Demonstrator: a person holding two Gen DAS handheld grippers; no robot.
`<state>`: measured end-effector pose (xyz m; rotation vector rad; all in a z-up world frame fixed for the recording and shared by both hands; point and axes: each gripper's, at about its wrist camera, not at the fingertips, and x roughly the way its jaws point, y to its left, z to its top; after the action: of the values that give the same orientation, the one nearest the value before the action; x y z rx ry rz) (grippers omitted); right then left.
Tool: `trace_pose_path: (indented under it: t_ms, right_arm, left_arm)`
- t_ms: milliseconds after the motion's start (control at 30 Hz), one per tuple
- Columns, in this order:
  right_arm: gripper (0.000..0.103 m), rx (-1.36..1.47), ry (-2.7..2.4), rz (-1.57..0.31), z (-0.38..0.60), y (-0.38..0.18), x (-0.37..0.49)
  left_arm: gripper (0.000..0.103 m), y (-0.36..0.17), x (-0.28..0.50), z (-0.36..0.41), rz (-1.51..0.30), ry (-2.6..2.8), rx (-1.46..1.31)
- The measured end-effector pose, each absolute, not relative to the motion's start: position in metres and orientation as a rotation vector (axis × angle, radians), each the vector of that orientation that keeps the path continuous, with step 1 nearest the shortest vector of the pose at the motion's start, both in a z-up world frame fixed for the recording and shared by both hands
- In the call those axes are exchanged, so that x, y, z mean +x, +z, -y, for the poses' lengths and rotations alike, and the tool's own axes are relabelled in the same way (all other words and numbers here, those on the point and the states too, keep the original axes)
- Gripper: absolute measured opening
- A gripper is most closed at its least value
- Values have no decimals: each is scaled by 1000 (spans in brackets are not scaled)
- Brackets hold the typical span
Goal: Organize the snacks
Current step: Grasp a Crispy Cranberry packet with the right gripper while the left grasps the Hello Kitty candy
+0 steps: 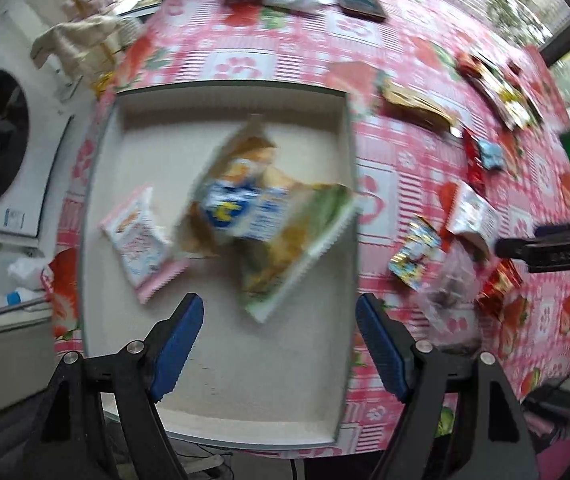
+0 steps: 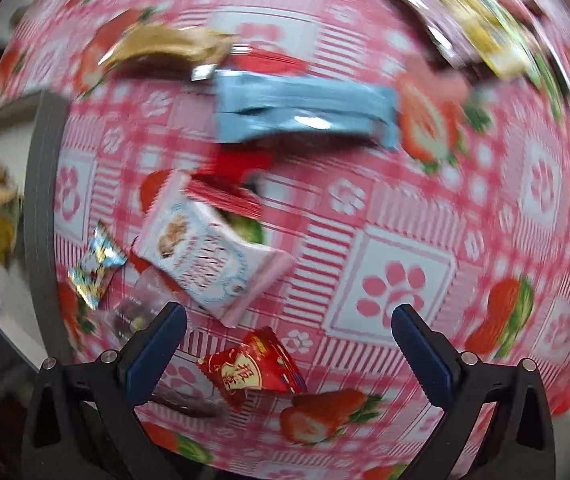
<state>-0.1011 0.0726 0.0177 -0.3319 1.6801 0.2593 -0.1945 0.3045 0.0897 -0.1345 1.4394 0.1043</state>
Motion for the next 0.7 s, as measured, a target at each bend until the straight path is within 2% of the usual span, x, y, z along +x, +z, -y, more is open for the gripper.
trace_pose_path:
  t_ms: [200,500,700]
  right_arm:
    - [103,-553,359,-1632,-128,-1,-106]
    - [103,-534,401,-1634,-177,-25,-82]
    - [103,-559,398,-1669,-163,-23,-92]
  left_arm:
    - [82,91,-194,-270,-1456,17,-53]
    - [82,89,-194,-242,-1474,-32,27]
    - [82,86,-186,-233,-1488,-39,59]
